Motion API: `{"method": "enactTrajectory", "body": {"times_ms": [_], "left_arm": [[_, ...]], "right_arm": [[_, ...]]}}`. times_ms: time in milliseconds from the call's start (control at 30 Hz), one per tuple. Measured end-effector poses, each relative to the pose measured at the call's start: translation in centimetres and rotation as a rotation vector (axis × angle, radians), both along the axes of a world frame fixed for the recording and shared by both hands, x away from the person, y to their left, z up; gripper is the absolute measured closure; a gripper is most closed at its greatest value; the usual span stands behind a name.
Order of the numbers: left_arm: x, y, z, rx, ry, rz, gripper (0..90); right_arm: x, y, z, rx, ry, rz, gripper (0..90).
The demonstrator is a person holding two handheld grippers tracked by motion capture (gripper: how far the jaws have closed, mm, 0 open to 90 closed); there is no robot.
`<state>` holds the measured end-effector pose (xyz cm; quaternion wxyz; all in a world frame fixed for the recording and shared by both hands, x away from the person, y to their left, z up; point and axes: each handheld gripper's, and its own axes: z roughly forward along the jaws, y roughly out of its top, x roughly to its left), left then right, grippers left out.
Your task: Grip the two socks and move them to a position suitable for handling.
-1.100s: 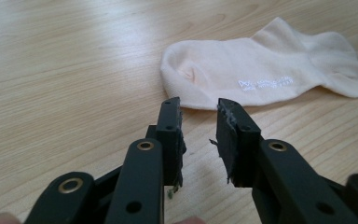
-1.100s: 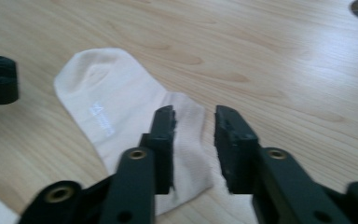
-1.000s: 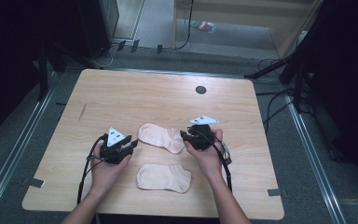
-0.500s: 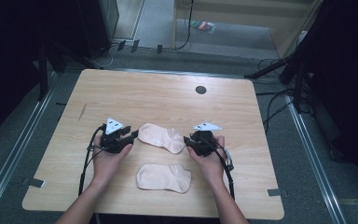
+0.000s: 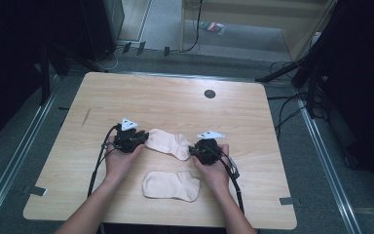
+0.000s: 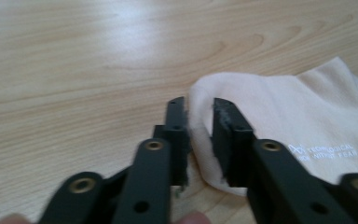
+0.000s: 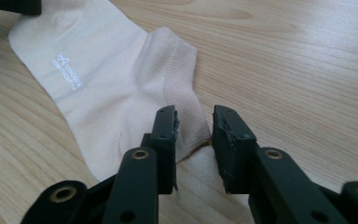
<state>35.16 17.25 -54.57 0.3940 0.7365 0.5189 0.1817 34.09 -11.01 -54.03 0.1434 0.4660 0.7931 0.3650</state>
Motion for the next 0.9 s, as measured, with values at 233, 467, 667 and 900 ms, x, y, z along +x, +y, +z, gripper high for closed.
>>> {"method": "enactTrajectory", "body": {"times_ms": [233, 467, 667, 900], "left_arm": [[-1.0, -0.3, 0.1, 0.016, 0.011, -0.043, 89.4], [-3.5, -0.4, 0.2, 0.038, -0.038, -0.04, 90.0], [-4.3, 0.1, 0.1, 0.039, -0.039, -0.008, 90.0], [-4.8, -0.5, 0.1, -0.012, -0.036, -0.049, 69.2]], "right_arm": [[0.3, 0.4, 0.4, -0.057, -0.046, 0.017, 87.4], [0.5, -1.2, 0.8, -0.051, -0.039, -0.008, 88.0], [0.5, -2.2, 1.1, -0.063, -0.033, -0.028, 88.9], [0.2, -1.6, 1.2, -0.029, -0.05, -0.009, 74.8]]}}
